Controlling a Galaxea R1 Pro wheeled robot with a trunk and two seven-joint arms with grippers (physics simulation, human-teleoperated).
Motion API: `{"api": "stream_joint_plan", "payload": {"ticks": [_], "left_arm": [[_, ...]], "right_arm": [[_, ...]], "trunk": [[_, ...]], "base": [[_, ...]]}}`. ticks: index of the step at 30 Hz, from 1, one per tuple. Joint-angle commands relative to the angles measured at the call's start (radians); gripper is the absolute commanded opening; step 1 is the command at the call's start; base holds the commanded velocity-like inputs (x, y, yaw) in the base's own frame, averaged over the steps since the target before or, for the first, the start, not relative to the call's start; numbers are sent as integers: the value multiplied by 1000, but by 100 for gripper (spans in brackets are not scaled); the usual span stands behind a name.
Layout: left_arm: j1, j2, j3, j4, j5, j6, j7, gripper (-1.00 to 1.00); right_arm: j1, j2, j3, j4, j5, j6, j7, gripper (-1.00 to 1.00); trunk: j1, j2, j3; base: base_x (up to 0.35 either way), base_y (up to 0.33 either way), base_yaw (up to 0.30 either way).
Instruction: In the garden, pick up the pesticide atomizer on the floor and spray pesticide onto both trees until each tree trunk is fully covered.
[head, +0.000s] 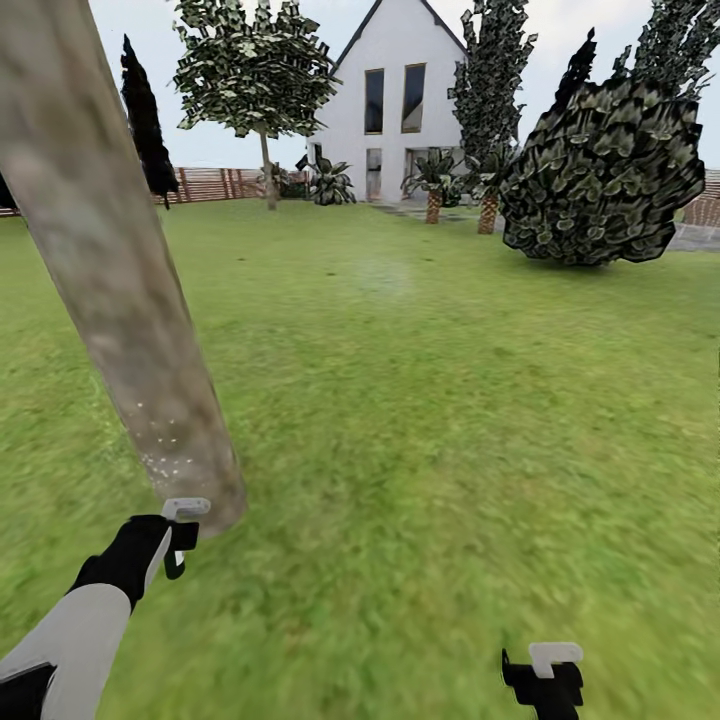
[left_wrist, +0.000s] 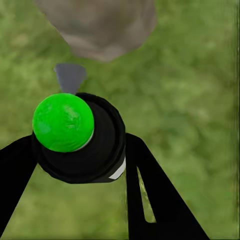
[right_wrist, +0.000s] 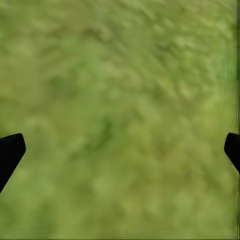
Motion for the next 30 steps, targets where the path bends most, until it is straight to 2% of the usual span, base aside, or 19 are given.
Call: {"api": "stream_joint_plan", "payload": {"ticks": [1, 7, 30], "left_arm": [[-1, -1, 6, -2, -10, 4, -8, -100], [-1, 0, 7, -4, -12, 4, -8, -100], [-1, 0, 7, -4, -12, 4, -8, -100]], "right_arm": [[-1, 0, -7, 1, 11, -3, -2, 100], [-1, 1, -7, 1, 11, -3, -2, 100], [-1, 2, -7, 3, 12, -3, -2, 100]], "trunk": [[0, 0, -1], [0, 0, -1], [0, 0, -1]], "base": [[94, -275, 0], [138, -269, 27], [189, -235, 265]]}}
